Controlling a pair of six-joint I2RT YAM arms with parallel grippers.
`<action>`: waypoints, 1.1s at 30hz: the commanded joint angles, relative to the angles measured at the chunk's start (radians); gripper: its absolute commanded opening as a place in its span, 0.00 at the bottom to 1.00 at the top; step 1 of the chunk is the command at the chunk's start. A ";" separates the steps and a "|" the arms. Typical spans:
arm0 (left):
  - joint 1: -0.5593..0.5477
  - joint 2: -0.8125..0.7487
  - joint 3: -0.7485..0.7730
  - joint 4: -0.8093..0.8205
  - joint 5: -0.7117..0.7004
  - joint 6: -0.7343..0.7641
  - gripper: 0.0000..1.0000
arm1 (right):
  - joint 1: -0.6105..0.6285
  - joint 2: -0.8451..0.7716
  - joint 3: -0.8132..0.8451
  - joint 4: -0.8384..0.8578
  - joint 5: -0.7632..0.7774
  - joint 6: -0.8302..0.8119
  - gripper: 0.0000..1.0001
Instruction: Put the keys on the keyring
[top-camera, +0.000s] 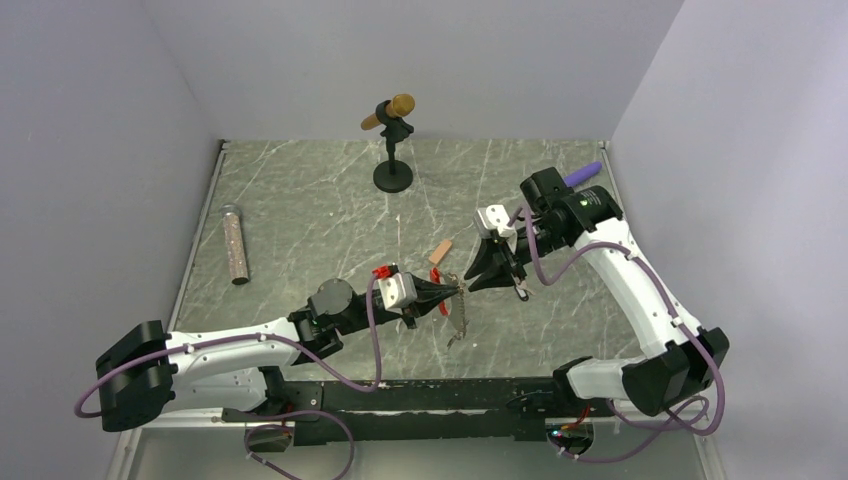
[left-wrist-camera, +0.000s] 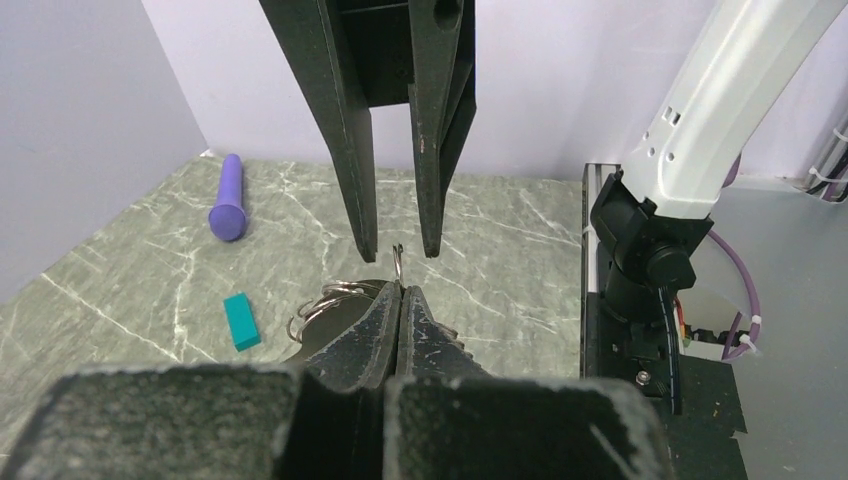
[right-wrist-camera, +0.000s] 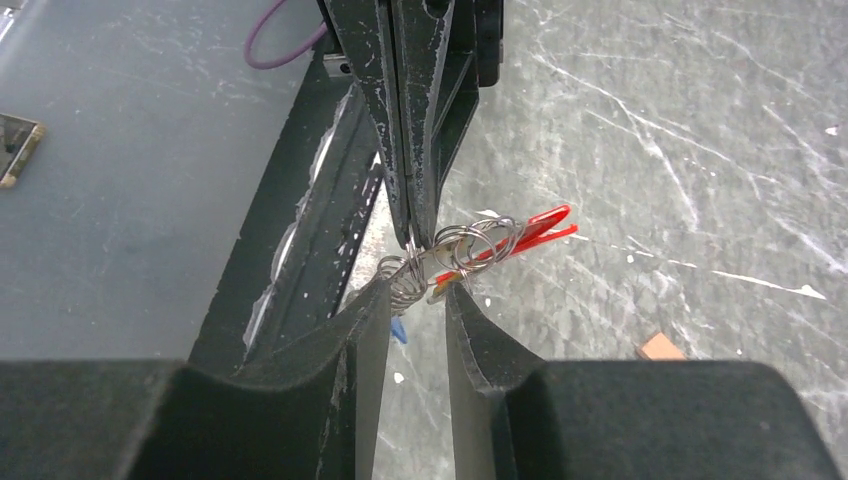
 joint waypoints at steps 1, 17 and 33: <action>-0.006 -0.023 0.002 0.083 -0.026 -0.021 0.00 | 0.001 0.004 0.020 -0.028 -0.055 -0.046 0.30; -0.008 0.005 0.024 0.113 -0.151 -0.111 0.00 | 0.002 -0.076 -0.066 0.327 0.051 0.340 0.30; -0.007 0.022 0.033 0.115 -0.125 -0.115 0.00 | 0.015 -0.037 -0.047 0.207 -0.061 0.204 0.27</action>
